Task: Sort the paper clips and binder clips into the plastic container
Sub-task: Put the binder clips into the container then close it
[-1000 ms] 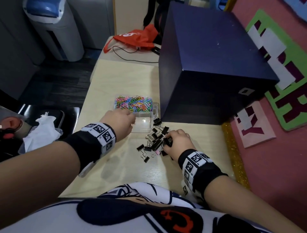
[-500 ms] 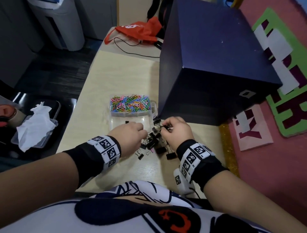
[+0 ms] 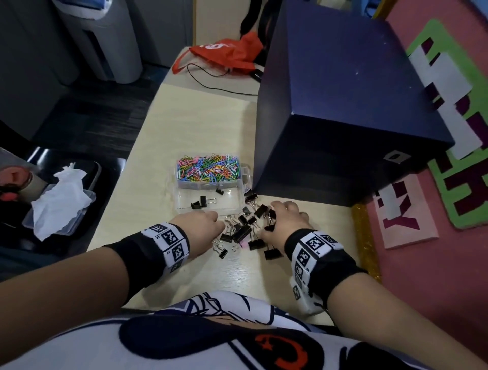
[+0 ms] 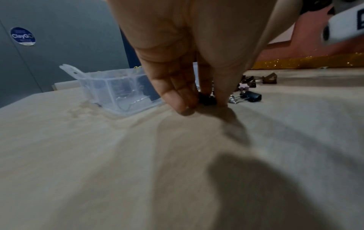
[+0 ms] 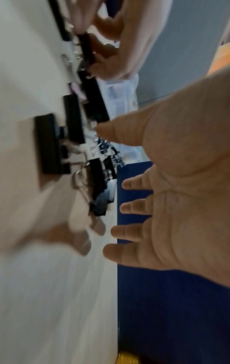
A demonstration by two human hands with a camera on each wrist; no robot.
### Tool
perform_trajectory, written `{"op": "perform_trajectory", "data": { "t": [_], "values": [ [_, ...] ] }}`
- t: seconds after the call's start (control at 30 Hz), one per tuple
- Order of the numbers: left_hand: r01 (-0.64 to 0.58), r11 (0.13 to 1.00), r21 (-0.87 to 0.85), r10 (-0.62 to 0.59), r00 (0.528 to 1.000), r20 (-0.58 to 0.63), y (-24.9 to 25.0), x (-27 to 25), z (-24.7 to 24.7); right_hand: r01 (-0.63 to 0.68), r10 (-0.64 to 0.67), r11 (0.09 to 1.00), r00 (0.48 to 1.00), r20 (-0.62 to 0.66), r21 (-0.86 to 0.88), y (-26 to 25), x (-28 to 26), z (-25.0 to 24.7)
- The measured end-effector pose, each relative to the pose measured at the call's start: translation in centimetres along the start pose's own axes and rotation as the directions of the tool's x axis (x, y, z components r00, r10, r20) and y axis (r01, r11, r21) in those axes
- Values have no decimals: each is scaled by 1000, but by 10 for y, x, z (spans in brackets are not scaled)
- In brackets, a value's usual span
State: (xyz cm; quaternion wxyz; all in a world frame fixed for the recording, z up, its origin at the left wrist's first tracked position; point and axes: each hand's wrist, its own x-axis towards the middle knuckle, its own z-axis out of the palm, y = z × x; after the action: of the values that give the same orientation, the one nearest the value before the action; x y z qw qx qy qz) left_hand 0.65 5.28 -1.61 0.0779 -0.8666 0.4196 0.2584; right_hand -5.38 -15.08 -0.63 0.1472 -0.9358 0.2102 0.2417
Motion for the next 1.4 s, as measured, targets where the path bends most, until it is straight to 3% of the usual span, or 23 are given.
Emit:
{"op": "perform_trajectory", "data": {
  "t": [0.1,0.23,0.4,0.47,0.53,0.6,0.67,0.83,0.93,1.13,1.27,1.4],
  "values": [
    [29,1000,-5,-29,999,14,4,1,-2,33,-30,999,996,79,-39,7,-2,9],
    [19,999,-29,-20,1000,-23,9,3,-7,90,-91,995,996,-15,-49,7,-3,18],
    [16,984,-175,-57,971,-231,3,3,-26,137,-137,991,988,-69,-9,7,-6,21],
    [55,977,-205,-122,937,-329,-6,3,-35,148,-147,989,986,-79,-2,8,-7,21],
    [126,963,-240,-207,913,-352,-16,2,-39,152,-150,988,985,-90,17,9,-6,21],
    [150,961,-234,-225,913,-341,-20,1,-40,145,-140,988,985,-104,44,9,-6,20],
    [107,980,-168,-155,941,-302,-15,-2,-37,135,-128,989,986,-104,64,9,-5,18],
    [-82,996,-22,81,994,-76,12,-5,-16,123,-111,985,989,-102,117,12,-3,15],
    [-110,993,36,110,994,17,16,-3,-1,134,-124,985,988,-95,106,14,-1,14],
    [-66,998,15,66,998,5,17,0,1,156,-133,975,980,-149,157,9,-2,0],
    [-49,999,4,49,999,-21,18,-2,-4,305,-252,934,931,-263,185,-13,-2,-13],
    [5,999,-33,-10,990,-144,16,-5,-17,433,-348,871,876,-334,231,-39,-3,-21]
  ]
}}
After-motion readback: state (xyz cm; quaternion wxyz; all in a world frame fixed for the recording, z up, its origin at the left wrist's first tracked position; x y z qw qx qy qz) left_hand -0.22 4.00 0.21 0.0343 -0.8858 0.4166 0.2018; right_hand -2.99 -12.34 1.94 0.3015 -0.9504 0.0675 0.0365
